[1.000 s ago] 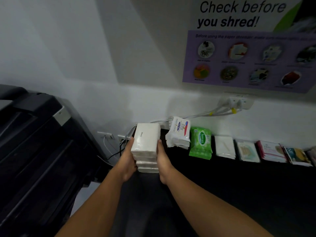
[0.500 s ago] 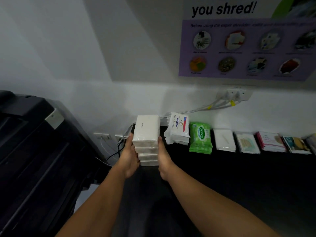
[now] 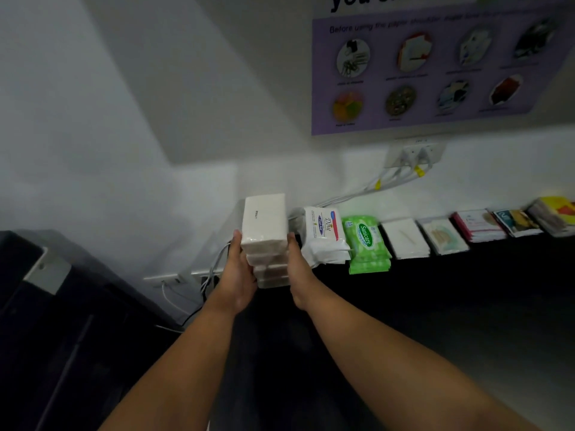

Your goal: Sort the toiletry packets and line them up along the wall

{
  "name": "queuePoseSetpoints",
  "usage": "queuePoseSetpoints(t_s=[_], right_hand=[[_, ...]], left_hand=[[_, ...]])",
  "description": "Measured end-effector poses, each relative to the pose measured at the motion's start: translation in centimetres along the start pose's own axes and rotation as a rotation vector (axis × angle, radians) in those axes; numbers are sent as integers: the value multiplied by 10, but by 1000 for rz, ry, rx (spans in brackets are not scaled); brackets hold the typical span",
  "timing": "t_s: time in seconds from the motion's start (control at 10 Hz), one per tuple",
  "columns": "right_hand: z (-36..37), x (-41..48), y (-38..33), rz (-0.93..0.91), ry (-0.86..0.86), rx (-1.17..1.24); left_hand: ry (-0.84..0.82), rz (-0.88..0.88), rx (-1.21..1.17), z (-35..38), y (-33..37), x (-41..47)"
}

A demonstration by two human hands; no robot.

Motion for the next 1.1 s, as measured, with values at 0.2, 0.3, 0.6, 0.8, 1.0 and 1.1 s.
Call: queuePoseSetpoints(t_s=[0.2,0.3,0.6,0.8,1.0,1.1], right_hand=[[4,1,-3,17,81,40],[1,5,-9,-2,101,49],[2,9,-13,-8,108,27],[0,2,-10,-13,125,-5],[-10,-24,-4,44,71,-35],[-15,-43,11,69,0,-125]], left_hand=[[-37,24,18,4,3,10],[-35,19,-2,4,5,12],[-26,25,-18,3,10,22],[9,21,15,-2,7,18],[74,40,40,-3,8,3],[150,71,66,-6,2,-16]])
Point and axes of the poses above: each hand's wrist, its own x-axis towards the middle knuckle, its own z-axis out of the palm, y = z × x, the point moved 8 cm from there along x, towards the middle knuckle, and after that the axes turned 10 degrees about y, right-handed, at the moved point
